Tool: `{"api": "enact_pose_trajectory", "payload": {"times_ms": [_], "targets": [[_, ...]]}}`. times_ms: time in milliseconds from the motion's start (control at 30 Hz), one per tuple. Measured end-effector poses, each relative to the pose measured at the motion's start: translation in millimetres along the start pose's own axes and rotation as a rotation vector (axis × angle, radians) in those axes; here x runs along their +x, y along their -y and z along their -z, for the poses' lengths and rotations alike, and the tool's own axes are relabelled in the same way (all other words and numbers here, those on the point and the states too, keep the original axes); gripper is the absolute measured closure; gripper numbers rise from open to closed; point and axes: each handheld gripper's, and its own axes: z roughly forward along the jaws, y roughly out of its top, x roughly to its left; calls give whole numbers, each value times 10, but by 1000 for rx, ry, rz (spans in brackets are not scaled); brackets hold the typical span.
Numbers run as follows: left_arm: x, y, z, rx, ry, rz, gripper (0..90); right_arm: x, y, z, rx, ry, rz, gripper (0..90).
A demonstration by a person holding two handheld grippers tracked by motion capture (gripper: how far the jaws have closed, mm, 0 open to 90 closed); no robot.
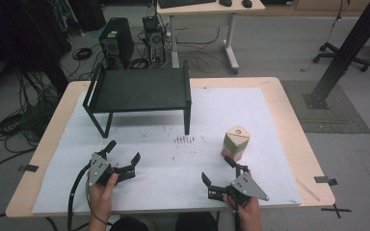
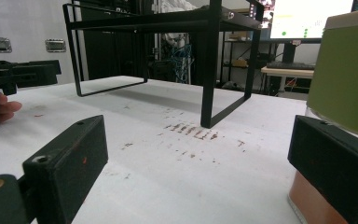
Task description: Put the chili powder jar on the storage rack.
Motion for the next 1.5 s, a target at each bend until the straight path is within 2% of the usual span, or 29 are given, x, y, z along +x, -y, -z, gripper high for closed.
{"api": "enact_pose_trajectory", "payload": {"times_ms": [567,933,1500], "targets": [[0,0,0,-1,1,-1,2,-115,2,109,-6,13,0,49],[0,0,0,-1,1,-2,2,-271,5,209,-12,47,-7,49],[1,0,-1,0,1,0,2,-411,5,270,-10,76,1,49]]}}
